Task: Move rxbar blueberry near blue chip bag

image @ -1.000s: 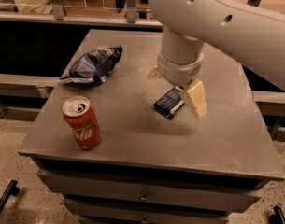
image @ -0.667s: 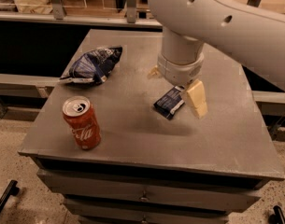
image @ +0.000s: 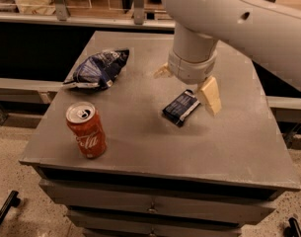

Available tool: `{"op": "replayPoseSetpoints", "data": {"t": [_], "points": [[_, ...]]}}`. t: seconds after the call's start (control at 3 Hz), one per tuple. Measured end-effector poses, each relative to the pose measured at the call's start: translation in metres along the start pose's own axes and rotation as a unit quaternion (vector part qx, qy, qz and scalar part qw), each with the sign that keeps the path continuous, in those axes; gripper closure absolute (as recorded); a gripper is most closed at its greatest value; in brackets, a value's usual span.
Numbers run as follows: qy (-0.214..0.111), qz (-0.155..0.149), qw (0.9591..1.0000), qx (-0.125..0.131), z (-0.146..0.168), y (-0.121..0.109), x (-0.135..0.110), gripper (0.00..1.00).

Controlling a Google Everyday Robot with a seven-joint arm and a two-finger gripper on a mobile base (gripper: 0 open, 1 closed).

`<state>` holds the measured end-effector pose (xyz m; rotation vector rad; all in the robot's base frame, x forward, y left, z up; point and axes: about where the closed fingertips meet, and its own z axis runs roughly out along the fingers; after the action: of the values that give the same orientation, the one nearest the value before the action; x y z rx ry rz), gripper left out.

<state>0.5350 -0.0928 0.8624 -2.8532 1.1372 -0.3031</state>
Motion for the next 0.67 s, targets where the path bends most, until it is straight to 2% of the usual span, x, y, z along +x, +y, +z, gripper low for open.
{"op": "replayPoseSetpoints", "data": {"t": [0.33, 0.67], "points": [[0.002, -0.043, 0.9991, 0.004, 0.005, -0.008, 0.004, 0.00], [0.006, -0.062, 0.9979, -0.018, 0.023, -0.016, 0.009, 0.00]]}}
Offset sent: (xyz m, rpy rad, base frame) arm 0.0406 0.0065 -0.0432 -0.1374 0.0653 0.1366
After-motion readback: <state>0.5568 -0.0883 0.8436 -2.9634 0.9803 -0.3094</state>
